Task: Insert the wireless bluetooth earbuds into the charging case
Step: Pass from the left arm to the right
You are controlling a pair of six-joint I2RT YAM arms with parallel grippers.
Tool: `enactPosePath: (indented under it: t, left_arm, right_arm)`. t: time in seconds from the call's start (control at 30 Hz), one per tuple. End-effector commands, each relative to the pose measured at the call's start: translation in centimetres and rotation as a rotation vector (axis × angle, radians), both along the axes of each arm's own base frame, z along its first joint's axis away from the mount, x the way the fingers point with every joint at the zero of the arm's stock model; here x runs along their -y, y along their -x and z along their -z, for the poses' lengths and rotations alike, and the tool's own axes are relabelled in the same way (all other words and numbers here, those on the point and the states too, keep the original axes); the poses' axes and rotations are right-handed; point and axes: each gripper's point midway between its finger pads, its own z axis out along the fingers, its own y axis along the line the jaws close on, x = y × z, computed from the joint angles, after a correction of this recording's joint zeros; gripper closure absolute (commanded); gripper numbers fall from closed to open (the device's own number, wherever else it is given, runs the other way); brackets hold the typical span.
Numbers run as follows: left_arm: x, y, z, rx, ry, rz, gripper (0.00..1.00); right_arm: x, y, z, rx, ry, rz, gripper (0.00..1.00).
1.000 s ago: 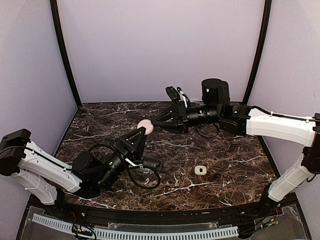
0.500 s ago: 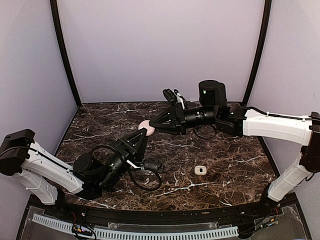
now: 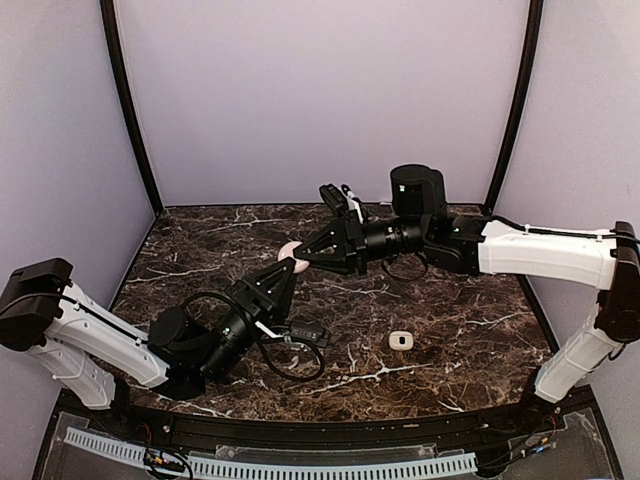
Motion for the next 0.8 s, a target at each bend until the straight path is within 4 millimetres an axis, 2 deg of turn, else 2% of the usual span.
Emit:
enactPosePath:
  t: [0.0,0.07,0.27,0.4,0.67,0.73,0.77]
  left_arm:
    - [-0.3,0.2,-0.9,0.008,0.049,0.001,0.97]
    - [-0.3,0.2,-0.8,0.01,0.047,-0.001,0.93]
    - [-0.5,0.2,-0.4,0.01,0.036,-0.006,0.73]
    - [-0.7,0.3,-0.2,0.013,0.033,-0.005,0.66]
    - [-0.8,0.4,-0.1,-0.003,0.047,0.014,0.59]
    - [-1.0,0.4,-0.3,-0.039,0.085,0.031,0.58]
    - [-1.5,0.4,-1.1,-0.081,0.15,0.048,0.57]
  right_arm:
    - [-0.4,0.9,-2.3,0.057,-0.085,-0.045,0.96]
    - [-0.3,0.9,-2.4,0.061,-0.088,-0.042,1.0]
    - [0.5,0.0,-3.2,0.064,-0.117,-0.018,1.0]
    - [1.2,-0.7,-3.6,0.067,-0.125,0.002,1.0]
    - [2.6,-2.1,-4.5,0.129,-0.132,0.036,1.0]
    - [2.9,-2.5,-4.9,0.196,-0.118,0.055,1.0]
    - [3.1,-2.8,-4.9,0.24,-0.1,0.068,1.0]
